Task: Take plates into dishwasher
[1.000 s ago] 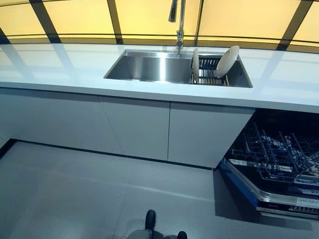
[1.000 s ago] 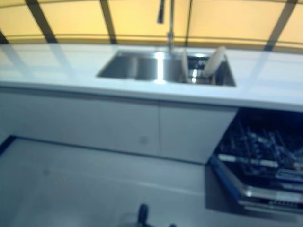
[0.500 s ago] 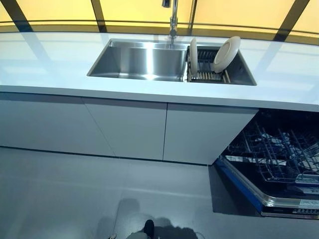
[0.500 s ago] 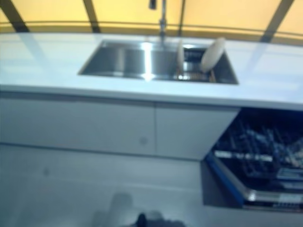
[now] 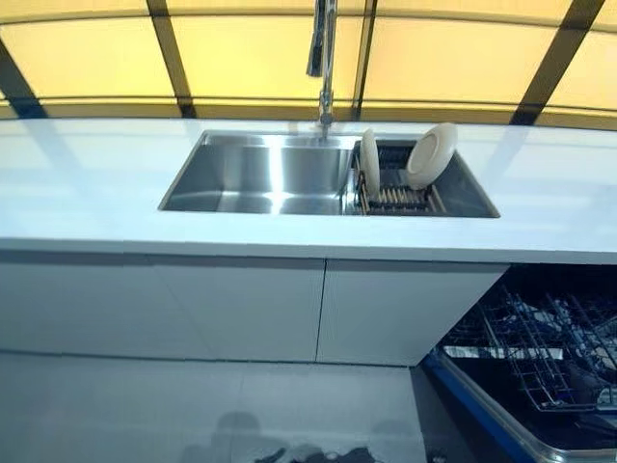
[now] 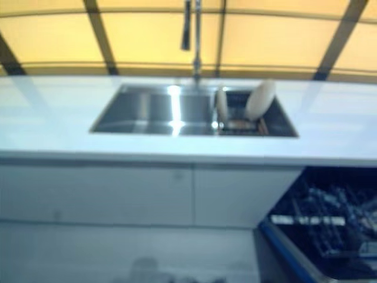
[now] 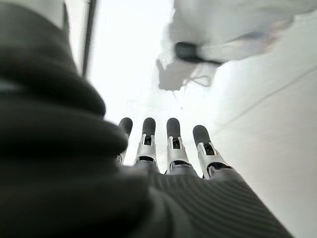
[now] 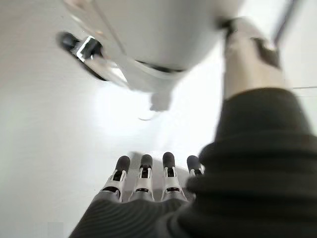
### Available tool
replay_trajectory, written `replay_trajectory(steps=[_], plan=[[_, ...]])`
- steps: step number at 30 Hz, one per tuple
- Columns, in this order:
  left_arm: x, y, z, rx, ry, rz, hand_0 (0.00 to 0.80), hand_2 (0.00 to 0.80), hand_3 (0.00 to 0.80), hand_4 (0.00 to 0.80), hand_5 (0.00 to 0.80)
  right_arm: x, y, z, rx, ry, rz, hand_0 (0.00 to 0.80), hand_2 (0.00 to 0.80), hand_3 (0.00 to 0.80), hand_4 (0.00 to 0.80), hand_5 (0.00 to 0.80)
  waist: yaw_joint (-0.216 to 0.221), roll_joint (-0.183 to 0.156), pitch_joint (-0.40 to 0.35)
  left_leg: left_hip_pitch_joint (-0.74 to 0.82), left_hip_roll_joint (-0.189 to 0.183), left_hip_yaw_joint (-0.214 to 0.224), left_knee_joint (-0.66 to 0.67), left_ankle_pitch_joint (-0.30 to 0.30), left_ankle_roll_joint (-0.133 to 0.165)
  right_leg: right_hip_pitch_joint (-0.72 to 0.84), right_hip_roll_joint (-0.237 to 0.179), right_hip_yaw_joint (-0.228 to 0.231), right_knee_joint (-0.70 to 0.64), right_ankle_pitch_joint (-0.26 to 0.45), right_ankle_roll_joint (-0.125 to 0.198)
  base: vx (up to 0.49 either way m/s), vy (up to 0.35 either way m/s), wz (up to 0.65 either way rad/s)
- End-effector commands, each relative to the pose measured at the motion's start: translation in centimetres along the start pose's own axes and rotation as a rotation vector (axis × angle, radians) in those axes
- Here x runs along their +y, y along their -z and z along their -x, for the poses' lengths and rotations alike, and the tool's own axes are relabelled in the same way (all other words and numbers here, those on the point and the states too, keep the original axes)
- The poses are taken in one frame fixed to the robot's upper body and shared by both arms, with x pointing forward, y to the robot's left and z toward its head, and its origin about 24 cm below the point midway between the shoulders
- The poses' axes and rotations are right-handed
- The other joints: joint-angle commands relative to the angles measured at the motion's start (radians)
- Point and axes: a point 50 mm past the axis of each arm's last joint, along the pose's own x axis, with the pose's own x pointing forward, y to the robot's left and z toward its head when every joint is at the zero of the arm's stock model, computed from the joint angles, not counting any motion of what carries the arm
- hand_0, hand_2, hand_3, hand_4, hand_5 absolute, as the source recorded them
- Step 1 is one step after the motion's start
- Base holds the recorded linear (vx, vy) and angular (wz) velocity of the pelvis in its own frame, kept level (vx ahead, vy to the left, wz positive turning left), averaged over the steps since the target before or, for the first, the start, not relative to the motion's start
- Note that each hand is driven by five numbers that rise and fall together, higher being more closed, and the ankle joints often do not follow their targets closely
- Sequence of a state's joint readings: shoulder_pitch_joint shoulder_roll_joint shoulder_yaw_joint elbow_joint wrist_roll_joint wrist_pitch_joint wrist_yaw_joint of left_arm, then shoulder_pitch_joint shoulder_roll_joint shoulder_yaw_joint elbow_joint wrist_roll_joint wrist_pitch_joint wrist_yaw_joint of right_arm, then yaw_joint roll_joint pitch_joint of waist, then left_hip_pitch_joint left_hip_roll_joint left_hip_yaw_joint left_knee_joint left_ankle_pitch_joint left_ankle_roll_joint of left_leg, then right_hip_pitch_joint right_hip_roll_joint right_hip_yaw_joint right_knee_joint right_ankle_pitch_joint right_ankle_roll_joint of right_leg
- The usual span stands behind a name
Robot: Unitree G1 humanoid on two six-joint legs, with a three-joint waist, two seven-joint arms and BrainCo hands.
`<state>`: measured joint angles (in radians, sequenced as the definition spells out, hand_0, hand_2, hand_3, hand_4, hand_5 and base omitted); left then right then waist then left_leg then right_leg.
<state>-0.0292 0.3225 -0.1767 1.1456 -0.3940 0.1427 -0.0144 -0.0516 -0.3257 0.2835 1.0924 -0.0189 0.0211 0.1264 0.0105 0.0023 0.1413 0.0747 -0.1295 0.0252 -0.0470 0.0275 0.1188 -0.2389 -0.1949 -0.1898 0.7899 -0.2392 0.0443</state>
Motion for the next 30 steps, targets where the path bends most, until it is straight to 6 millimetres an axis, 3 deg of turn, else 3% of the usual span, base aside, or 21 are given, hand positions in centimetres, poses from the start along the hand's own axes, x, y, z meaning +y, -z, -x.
replay_trajectory(steps=[1,2,3,6,10,12,16,20,28,30], plan=[[2.7,-1.9,0.4,-0.032,-0.079,-0.05,0.0,0.0,0.0,0.0,0.0,-0.9,-3.4,0.4,-0.149,-0.151,0.165,0.0,0.0,0.0,0.0,0.0,0.03,0.031,0.051,-0.069,0.046,0.004,0.073,-0.066,-0.028,0.109,0.125,0.011,-0.623,0.275,0.009,0.078,-0.265,0.02],[3.3,-2.2,0.6,-0.029,-0.087,-0.055,0.0,0.0,0.0,0.0,0.0,-0.8,-4.3,0.7,-0.191,-0.202,0.2,0.0,0.0,0.0,0.0,0.0,0.033,0.02,0.049,-0.067,0.044,0.006,0.077,-0.077,-0.026,0.107,0.138,0.046,-0.756,0.351,0.032,0.096,-0.269,-0.02],[3.9,-2.1,0.7,-0.02,-0.091,-0.05,0.0,0.0,0.0,0.0,0.0,-1.1,-5.4,1.1,-0.232,-0.259,0.246,0.0,0.0,0.0,0.0,0.0,0.036,0.012,0.046,-0.064,0.043,0.004,0.088,-0.089,-0.02,0.095,0.144,0.073,-0.807,0.383,0.041,0.146,-0.232,-0.01],[4.8,-0.5,1.0,0.012,-0.108,0.003,0.0,0.0,0.0,0.0,0.0,-2.8,-9.4,3.4,-0.353,-0.355,0.386,0.0,0.0,0.0,0.0,0.0,0.04,-0.02,0.032,-0.066,0.05,0.022,0.156,-0.145,-0.001,0.143,0.14,0.07,-0.791,0.352,0.042,0.217,-0.234,0.08],[5.9,1.5,1.4,0.065,-0.125,-0.022,0.0,0.0,0.0,0.0,0.0,-6.3,-12.6,7.3,-0.396,-0.346,0.569,0.0,0.0,0.0,0.0,0.0,0.036,-0.057,0.011,-0.023,0.086,0.054,0.149,-0.16,-0.015,0.195,0.15,0.058,-0.771,0.31,0.036,0.218,-0.242,0.11],[5.8,2.2,1.3,0.078,-0.127,-0.016,0.0,0.0,0.0,0.0,0.0,-7.9,-14.6,9.8,-0.459,-0.412,0.567,0.0,0.0,0.0,0.0,0.0,0.032,-0.066,0.001,0.011,0.092,0.052,0.102,-0.15,-0.027,0.228,0.156,0.06,-0.805,0.304,0.03,0.192,-0.131,0.17],[6.2,3.1,1.4,0.084,-0.129,-0.003,0.0,0.0,0.0,0.0,0.0,-8.6,-19.4,15.7,-0.74,-0.698,0.395,0.0,0.0,0.0,0.0,0.0,0.023,-0.072,-0.027,0.057,0.104,0.057,0.046,-0.15,-0.044,0.258,0.158,0.06,-0.811,0.269,0.027,0.185,-0.069,-0.09],[6.7,3.5,1.5,0.088,-0.127,-0.016,0.0,0.0,0.0,0.0,0.0,-9.2,-22.7,19.2,-1.055,-0.83,0.225,0.0,0.0,0.0,0.0,0.0,0.024,-0.07,-0.039,0.073,0.112,0.055,0.024,-0.154,-0.054,0.268,0.158,0.052,-0.81,0.252,0.033,0.1,-0.041,-0.11],[6.4,4.2,1.6,0.114,-0.109,-0.105,0.0,0.0,0.0,0.0,0.0,-16.2,-26.3,24.1,-1.393,-0.614,-0.146,0.0,0.0,0.0,0.0,0.0,0.033,-0.056,-0.052,0.092,0.119,0.052,0.02,-0.172,-0.055,0.259,0.151,0.023,-0.741,0.2,0.034,0.06,-0.025,0.02],[6.6,3.8,1.5,0.119,-0.113,-0.124,0.0,0.0,0.0,0.0,0.0,-20.9,-27.0,26.7,-1.5,-0.362,-0.403,0.0,0.0,0.0,0.0,0.0,0.035,-0.055,-0.049,0.097,0.12,0.053,0.038,-0.184,-0.057,0.258,0.15,0.007,-0.7,0.172,0.025,0.069,-0.064,0.02]])
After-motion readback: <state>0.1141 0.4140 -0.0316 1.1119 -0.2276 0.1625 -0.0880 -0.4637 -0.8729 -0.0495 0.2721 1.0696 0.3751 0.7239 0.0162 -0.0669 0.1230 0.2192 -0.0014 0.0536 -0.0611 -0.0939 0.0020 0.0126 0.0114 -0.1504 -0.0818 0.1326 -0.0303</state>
